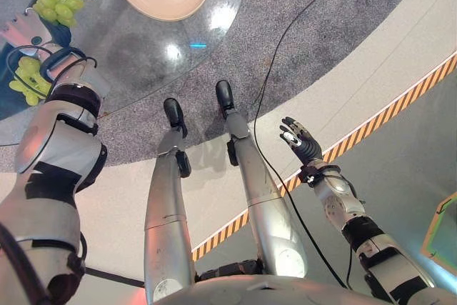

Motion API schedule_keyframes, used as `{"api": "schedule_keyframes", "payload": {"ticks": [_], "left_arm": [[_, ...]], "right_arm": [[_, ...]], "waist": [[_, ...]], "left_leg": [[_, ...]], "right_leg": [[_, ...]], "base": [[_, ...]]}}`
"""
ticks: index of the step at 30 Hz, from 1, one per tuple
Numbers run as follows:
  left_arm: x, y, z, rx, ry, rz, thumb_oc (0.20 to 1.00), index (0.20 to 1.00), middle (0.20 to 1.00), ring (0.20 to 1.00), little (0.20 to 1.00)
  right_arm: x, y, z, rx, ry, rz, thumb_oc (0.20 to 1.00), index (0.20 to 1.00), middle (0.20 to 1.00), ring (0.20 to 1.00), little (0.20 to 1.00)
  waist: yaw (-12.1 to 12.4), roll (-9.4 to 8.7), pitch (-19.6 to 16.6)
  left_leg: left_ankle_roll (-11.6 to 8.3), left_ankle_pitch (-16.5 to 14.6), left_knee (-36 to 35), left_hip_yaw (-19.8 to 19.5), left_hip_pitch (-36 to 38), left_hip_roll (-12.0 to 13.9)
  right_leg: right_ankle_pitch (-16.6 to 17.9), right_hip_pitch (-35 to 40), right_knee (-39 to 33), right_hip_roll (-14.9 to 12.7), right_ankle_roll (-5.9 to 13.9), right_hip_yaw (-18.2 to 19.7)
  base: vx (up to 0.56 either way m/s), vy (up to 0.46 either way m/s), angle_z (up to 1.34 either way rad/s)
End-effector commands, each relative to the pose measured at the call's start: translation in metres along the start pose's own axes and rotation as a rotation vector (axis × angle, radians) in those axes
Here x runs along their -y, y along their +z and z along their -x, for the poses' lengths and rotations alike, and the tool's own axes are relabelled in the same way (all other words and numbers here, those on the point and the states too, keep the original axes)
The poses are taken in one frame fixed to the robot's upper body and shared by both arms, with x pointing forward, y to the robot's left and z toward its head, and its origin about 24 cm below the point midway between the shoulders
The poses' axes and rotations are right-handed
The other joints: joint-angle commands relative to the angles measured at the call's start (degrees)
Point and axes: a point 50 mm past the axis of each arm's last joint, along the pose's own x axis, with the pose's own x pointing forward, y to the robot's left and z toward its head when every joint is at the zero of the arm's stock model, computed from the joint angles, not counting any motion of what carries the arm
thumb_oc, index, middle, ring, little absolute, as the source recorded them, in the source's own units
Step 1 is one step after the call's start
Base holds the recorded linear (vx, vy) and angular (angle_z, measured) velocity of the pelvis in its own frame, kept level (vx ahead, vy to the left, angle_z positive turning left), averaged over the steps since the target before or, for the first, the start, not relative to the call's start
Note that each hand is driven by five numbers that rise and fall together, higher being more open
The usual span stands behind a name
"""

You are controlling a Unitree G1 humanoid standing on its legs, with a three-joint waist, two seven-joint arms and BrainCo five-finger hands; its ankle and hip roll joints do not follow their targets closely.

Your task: Pick up fruits into the plate

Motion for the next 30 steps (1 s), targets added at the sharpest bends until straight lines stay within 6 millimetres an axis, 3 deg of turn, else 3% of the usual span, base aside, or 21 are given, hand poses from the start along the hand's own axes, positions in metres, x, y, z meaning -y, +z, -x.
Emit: {"api": "schedule_keyframes", "payload": {"ticks": [1, 7, 9, 15, 20, 26, 30], "left_arm": [[0.024, -0.020, 0.007, -0.033, -0.090, 0.062, 0.200, 0.200, 0.200, 0.200, 0.200], [0.042, -0.009, 0.021, 0.119, -0.219, 0.289, 0.200, 0.200, 0.200, 0.200, 0.200], [0.043, -0.009, 0.022, 0.128, -0.233, 0.311, 0.200, 0.200, 0.200, 0.200, 0.200], [0.046, -0.006, 0.041, 0.310, -0.323, 0.509, 0.200, 0.200, 0.200, 0.200, 0.200], [0.042, -0.008, 0.048, 0.395, -0.374, 0.588, 0.200, 0.200, 0.200, 0.200, 0.200], [0.027, -0.013, 0.059, 0.554, -0.459, 0.612, 0.200, 0.200, 0.200, 0.200, 0.200], [0.022, -0.017, 0.081, 0.704, -0.543, 0.590, 0.200, 0.200, 0.200, 0.200, 0.200]], "right_arm": [[-0.013, -0.002, 0.004, 0.025, 0.054, -0.013, 1.000, 1.000, 1.000, 1.000, 1.000], [-0.009, -0.001, 0.011, 0.031, 0.031, 0.008, 1.000, 1.000, 1.000, 1.000, 1.000], [-0.008, -0.001, 0.011, 0.031, 0.028, 0.008, 1.000, 1.000, 1.000, 1.000, 1.000], [0.007, -0.004, 0.023, 0.032, -0.039, -0.006, 1.000, 1.000, 1.000, 1.000, 1.000], [0.013, -0.001, 0.025, 0.044, -0.061, -0.007, 1.000, 1.000, 1.000, 1.000, 1.000], [0.016, 0.009, 0.032, 0.107, -0.046, 0.015, 1.000, 1.000, 1.000, 1.000, 1.000], [0.021, 0.031, 0.037, 0.180, -0.013, 0.054, 1.000, 1.000, 1.000, 1.000, 1.000]], "waist": [[-0.1, 1.40, 0.9], [1.3, 3.63, 0.9], [1.4, 3.82, 0.9], [3.8, 6.61, 0.9], [4.6, 7.64, 0.9], [5.9, 8.62, -4.3], [6.9, 8.93, -9.9]], "left_leg": [[1.05, -2.5, -5.1, -5.3, 8.6, -4.3], [1.01, -1.7, -9.0, -5.6, 17.3, -4.5], [1.03, -1.7, -9.5, -5.7, 18.2, -4.4], [0.46, -1.3, -15.6, -6.3, 31.7, -3.2], [-0.09, -0.8, -19.1, -6.0, 39.3, -2.5], [-0.61, -1.0, -22.8, -6.1, 46.5, -2.5], [-0.77, -1.2, -26.2, -6.6, 52.5, -2.5]], "right_leg": [[-5.4, 4.8, 4.7, 6.0, -1.09, -3.3], [-6.2, 12.9, 2.1, 5.1, -0.89, -3.3], [-6.3, 13.6, 1.9, 5.0, -0.87, -3.4], [-8.3, 26.7, -1.7, 1.8, -0.12, -5.5], [-8.3, 34.9, -5.3, -0.2, 0.35, -7.0], [-8.3, 43.8, -10.4, -2.5, 0.97, -8.4], [-8.0, 51.6, -15.7, -3.3, 1.52, -8.9]], "base": [[-0.05, 0.025, 0.01], [-0.04, 0.022, -0.01], [0.00, 0.000, 0.00], [-0.01, -0.006, 0.12], [0.04, 0.010, 0.24], [0.06, 0.000, 0.16], [0.11, 0.017, 0.16]]}}
